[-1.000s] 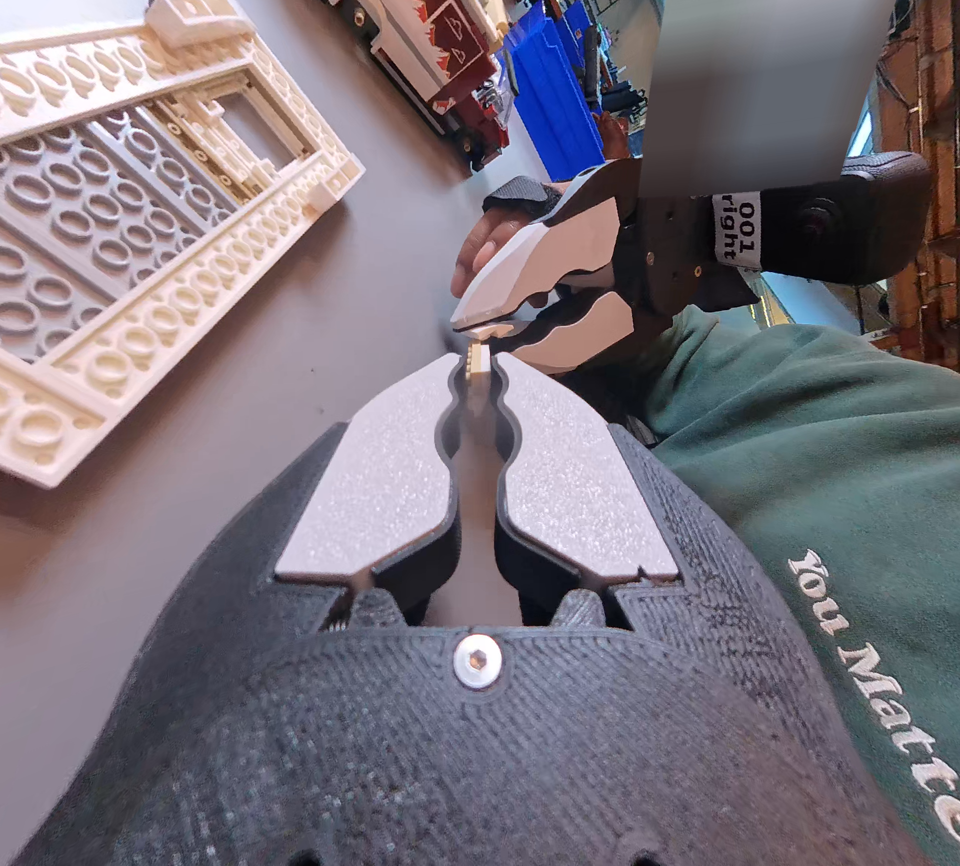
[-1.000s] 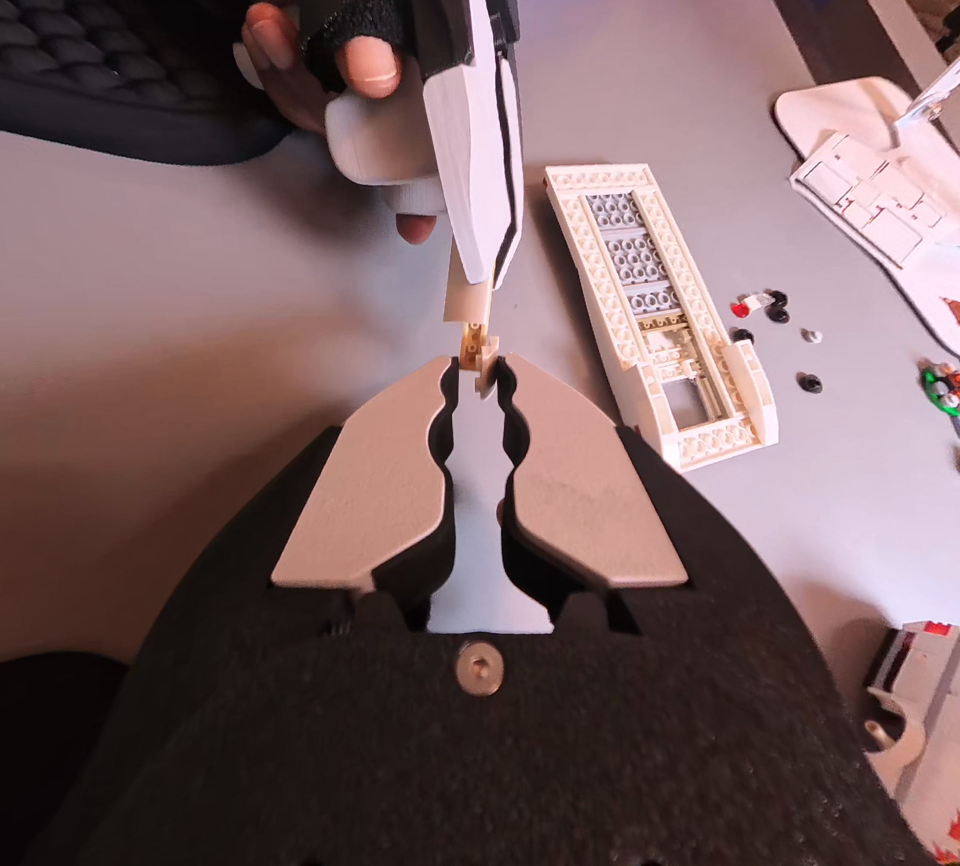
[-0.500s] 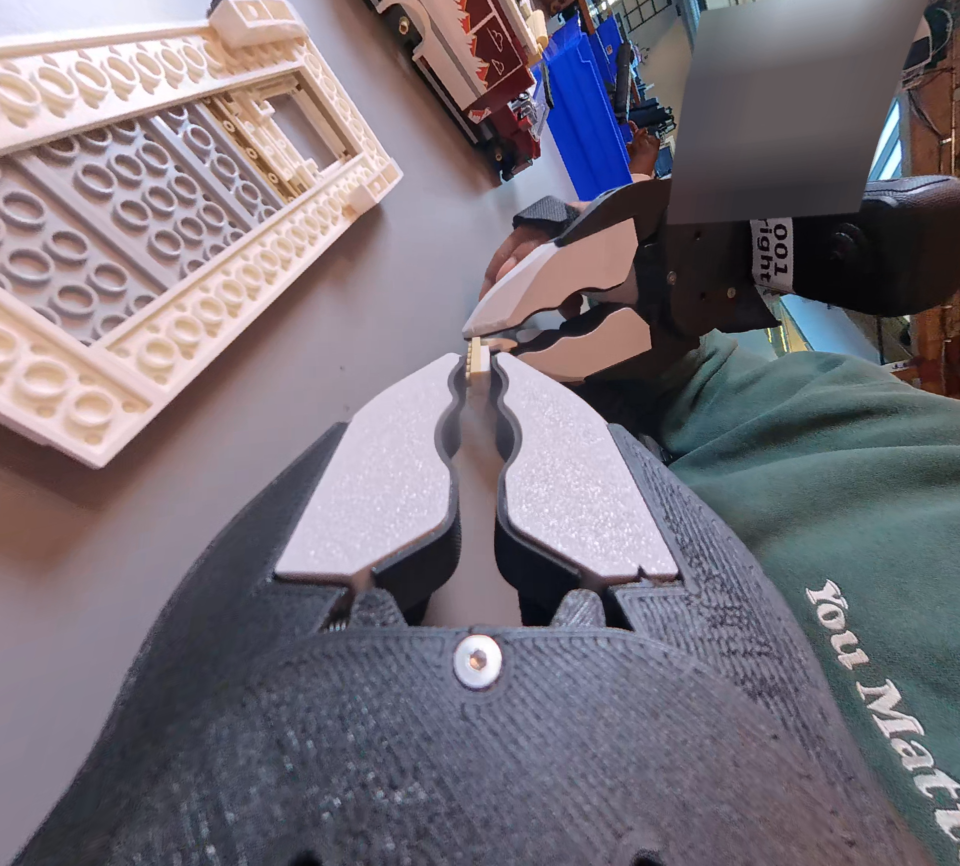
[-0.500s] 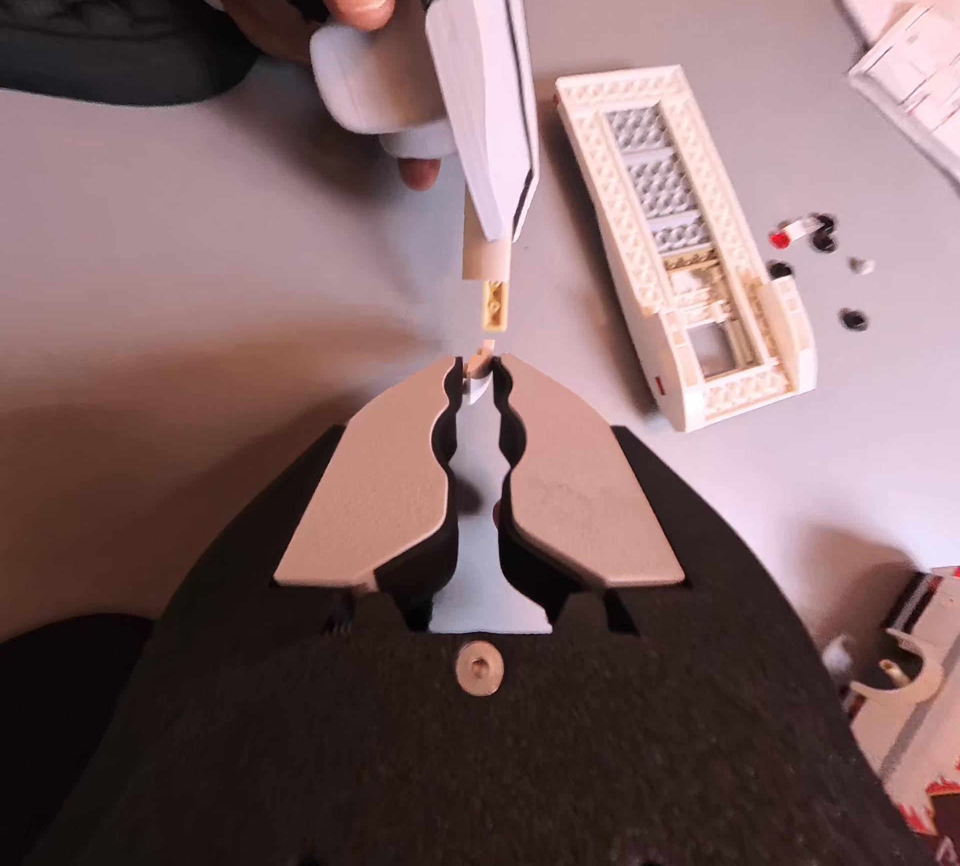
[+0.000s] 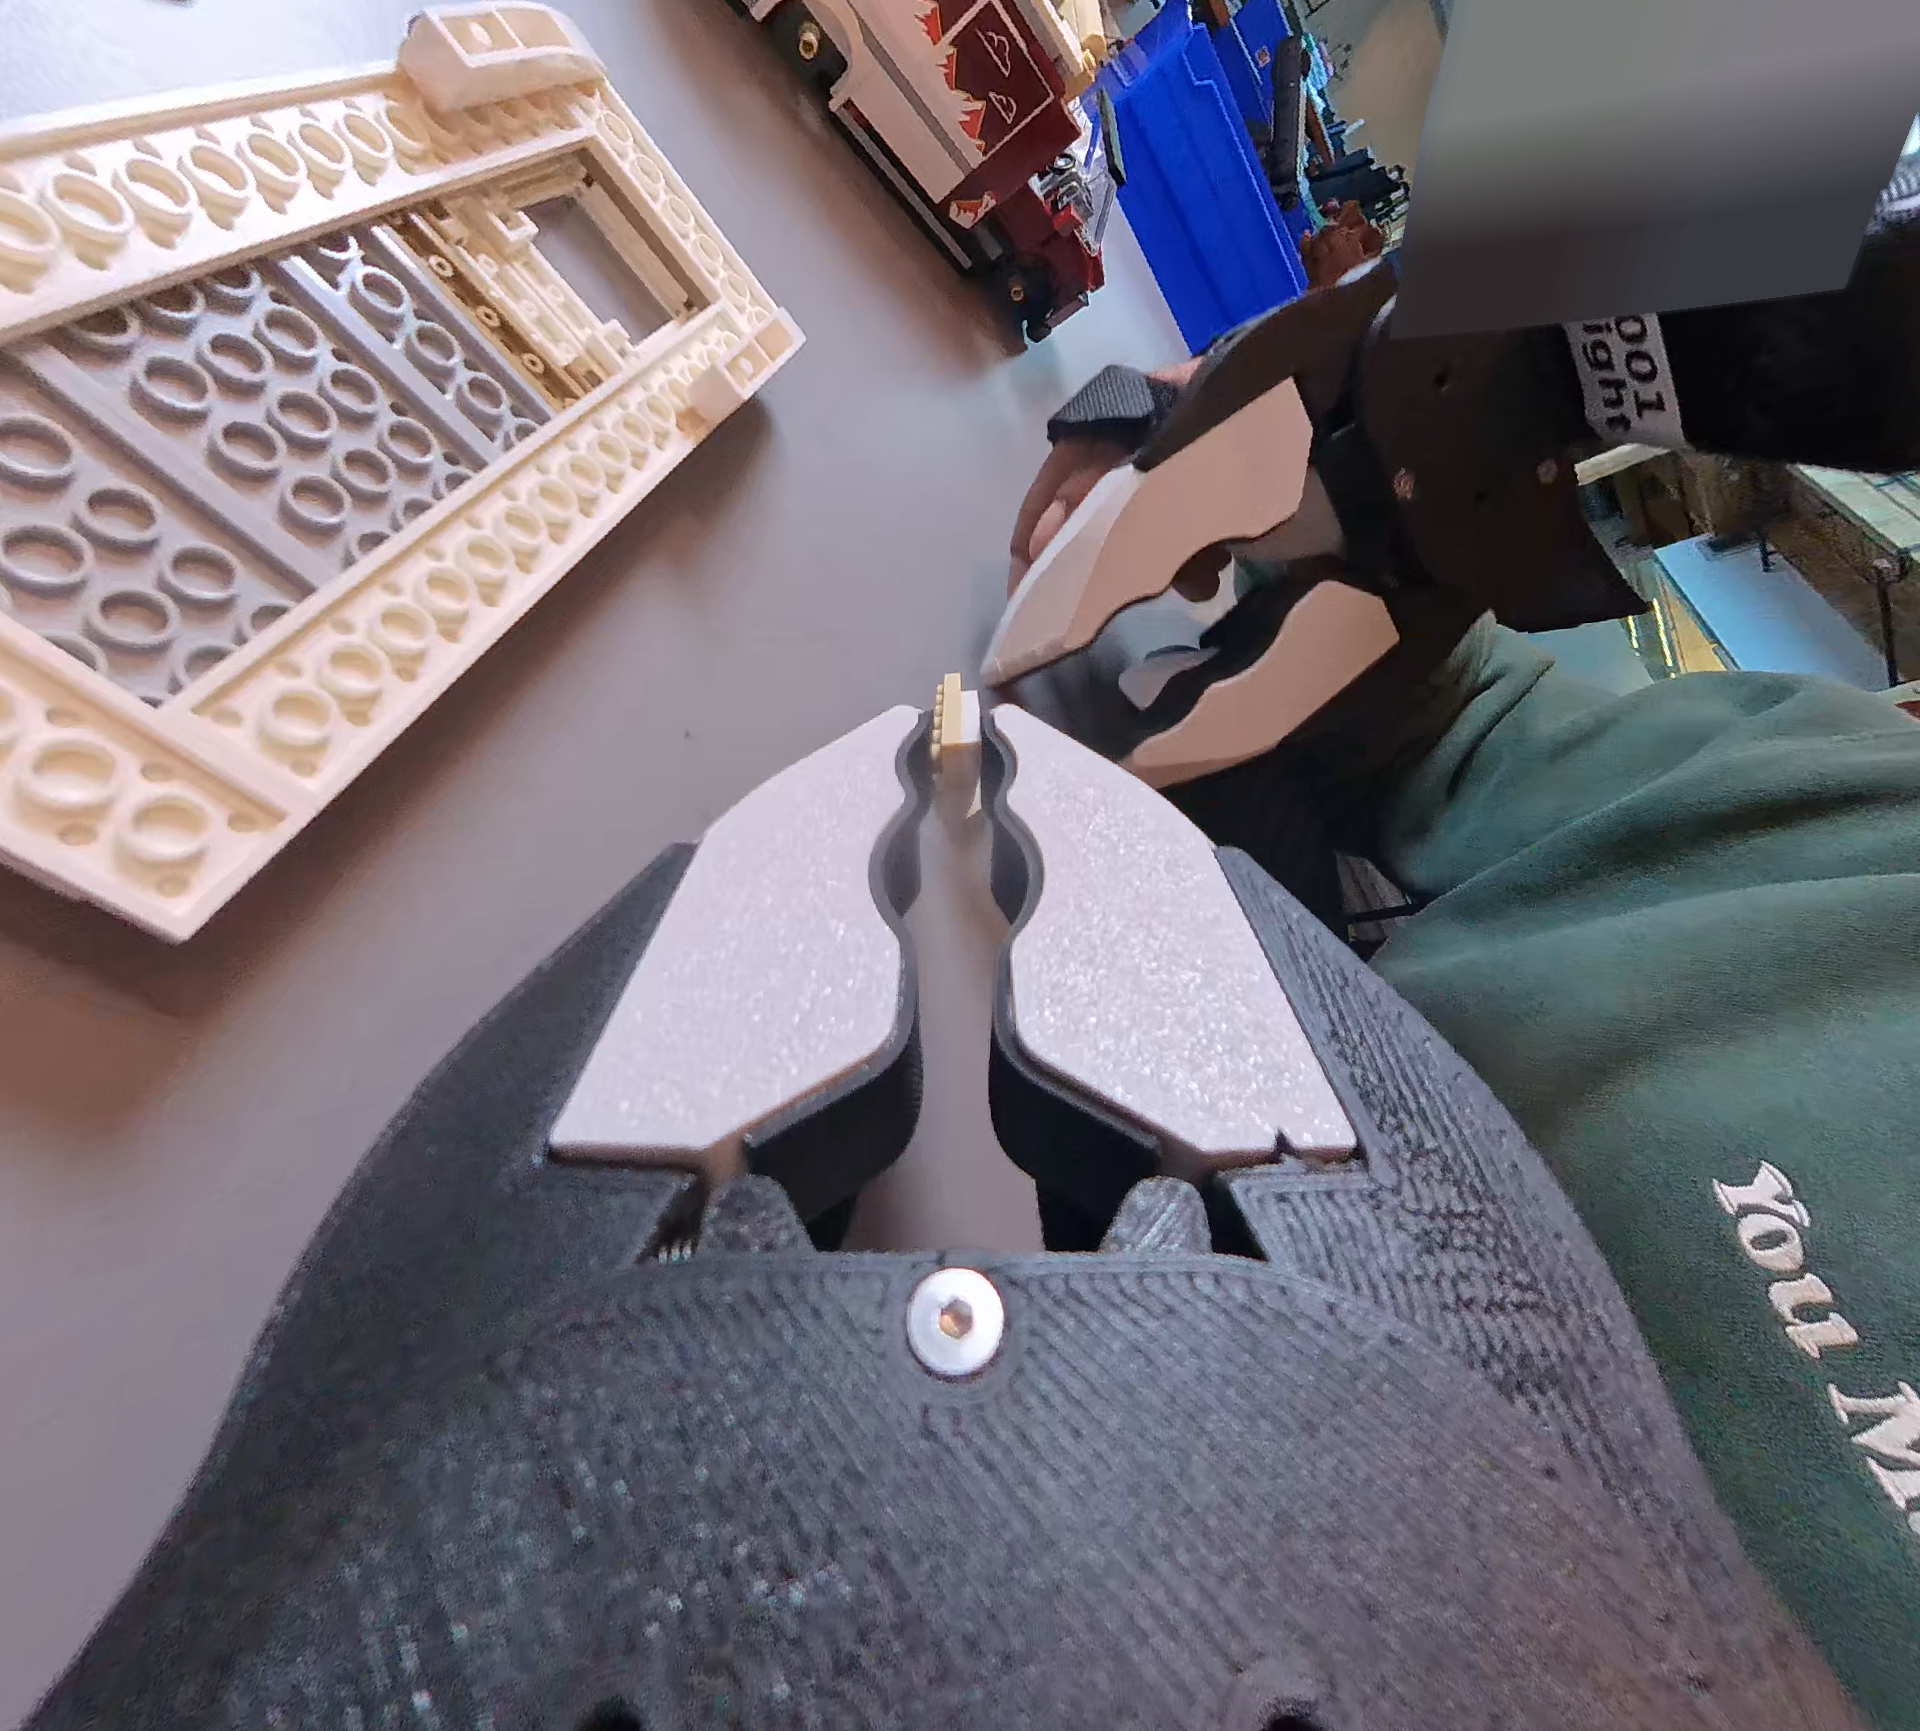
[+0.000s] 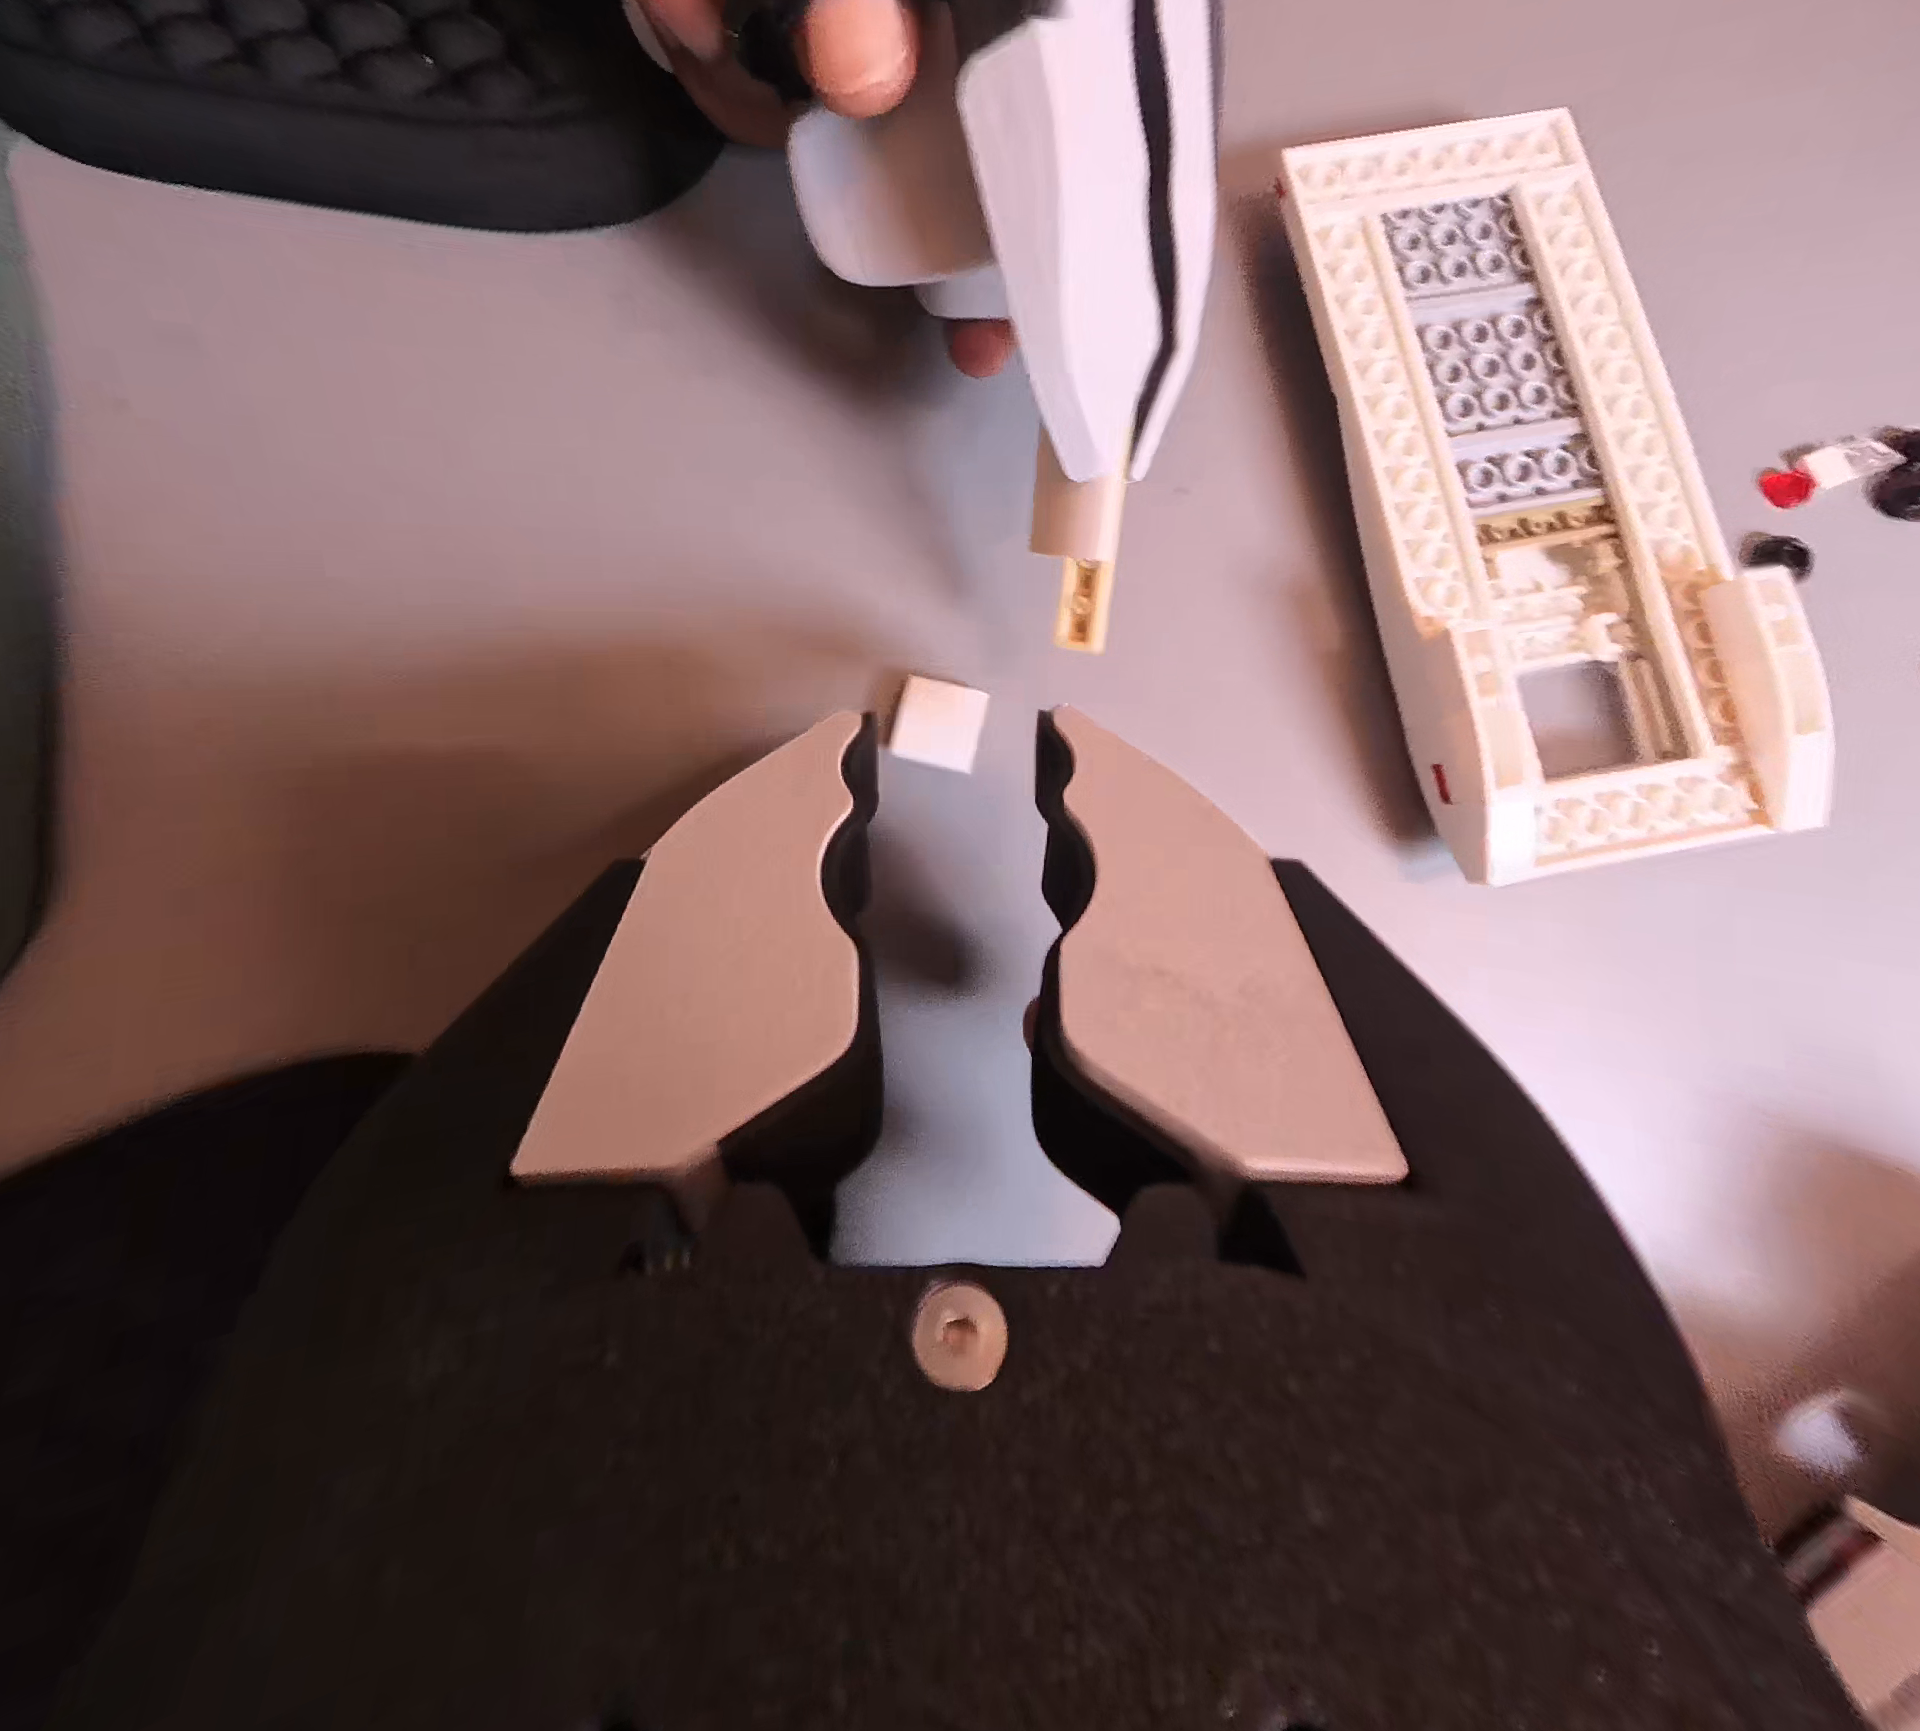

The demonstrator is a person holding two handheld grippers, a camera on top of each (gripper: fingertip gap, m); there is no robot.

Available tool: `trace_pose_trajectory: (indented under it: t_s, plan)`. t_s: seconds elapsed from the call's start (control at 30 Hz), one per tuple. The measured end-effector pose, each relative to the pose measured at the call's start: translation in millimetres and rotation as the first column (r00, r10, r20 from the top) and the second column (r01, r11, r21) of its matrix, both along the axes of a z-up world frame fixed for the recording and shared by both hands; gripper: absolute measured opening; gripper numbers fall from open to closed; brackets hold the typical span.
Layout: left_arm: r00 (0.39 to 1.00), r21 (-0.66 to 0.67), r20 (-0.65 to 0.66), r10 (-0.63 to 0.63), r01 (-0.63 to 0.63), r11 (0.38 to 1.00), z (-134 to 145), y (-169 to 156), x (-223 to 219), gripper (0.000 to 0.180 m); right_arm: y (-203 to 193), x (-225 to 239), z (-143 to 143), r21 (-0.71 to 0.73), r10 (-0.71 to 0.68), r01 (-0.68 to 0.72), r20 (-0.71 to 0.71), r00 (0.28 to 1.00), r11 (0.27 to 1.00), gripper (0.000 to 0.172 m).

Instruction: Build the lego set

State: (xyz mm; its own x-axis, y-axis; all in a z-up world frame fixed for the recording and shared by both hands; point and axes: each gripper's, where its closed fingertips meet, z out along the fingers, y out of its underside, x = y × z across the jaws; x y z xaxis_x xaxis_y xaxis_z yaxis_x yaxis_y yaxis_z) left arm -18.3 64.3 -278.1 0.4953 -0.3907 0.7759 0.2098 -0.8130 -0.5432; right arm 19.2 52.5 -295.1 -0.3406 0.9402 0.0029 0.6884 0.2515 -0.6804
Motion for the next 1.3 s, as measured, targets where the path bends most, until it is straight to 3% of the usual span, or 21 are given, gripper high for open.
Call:
trace_pose_trajectory:
  t_s: [0.03,0.33,0.43,0.73,0.87,0.9,1.0,1.07,1.13,1.2,1.23,1.3]
  plan:
    - [1.0,0.003,-0.002,-0.003,0.003,1.0,0.0,-0.2,0.5,0.008,5.2,1.2,-0.7,0.006,-0.003,0.002,0.01,1.0,1.0,0.028]
    - [0.999,0.028,0.05,0.015,-0.017,0.999,9.8,1.9,-0.1,0.008,13.9,-23.4,15.4,-0.109,-0.039,0.025,-0.13,0.991,0.994,0.02]
    - [0.995,0.018,0.095,0.017,-0.019,1.0,13.9,1.3,1.0,0.008,15.9,-27.4,22.2,-0.008,-0.028,0.027,-0.201,0.979,1.0,0.007]
    - [0.975,-0.046,0.22,0.041,-0.032,0.998,18.9,2.4,-1.4,0.008,14.8,-30.1,29.5,0.281,0.031,0.04,-0.245,0.969,0.959,0.012]
    - [0.969,-0.045,0.24,0.05,-0.04,0.998,21.5,3.4,-2.9,0.008,16.3,-31.0,24.5,0.327,0.027,0.047,-0.217,0.976,0.944,0.015]
    - [0.969,-0.047,0.242,0.051,-0.041,0.998,21.6,3.3,-2.9,0.008,16.7,-31.8,23.9,0.327,0.023,0.051,-0.216,0.976,0.944,0.009]
    - [0.972,-0.037,0.229,0.046,-0.039,0.999,21.4,3.4,-3.6,0.017,13.3,-30.3,20.3,0.243,0.018,0.027,-0.183,0.983,0.97,0.008]
    - [0.993,0.071,0.119,0.012,-0.021,0.997,22.7,3.5,-5.4,0.035,9.8,-24.9,13.2,0.123,0.01,0.004,-0.11,0.994,0.992,0.008]
    - [0.99,0.246,-0.122,-0.065,0.093,0.965,21.2,-4.3,-4.4,0.036,9.5,-22.3,6.1,0.047,-0.007,0.009,-0.046,0.999,0.999,0.007]
    - [0.88,0.307,-0.46,-0.119,0.283,0.909,0.0,-13.8,-6.7,0.046,2.2,-20.0,-2.1,-0.024,0.01,-0.009,0.032,0.999,1.0,0.007]
    - [0.814,0.316,-0.566,-0.13,0.36,0.878,-7.3,-17.9,-6.1,0.047,-0.5,-21.1,-5.1,-0.035,0.016,-0.015,0.054,0.998,0.999,0.007]
    - [0.743,0.342,-0.654,-0.142,0.458,0.821,-12.3,-25.4,2.3,0.046,-4.9,-22.3,-11.6,-0.039,0.037,-0.033,0.11,0.993,0.999,0.007]
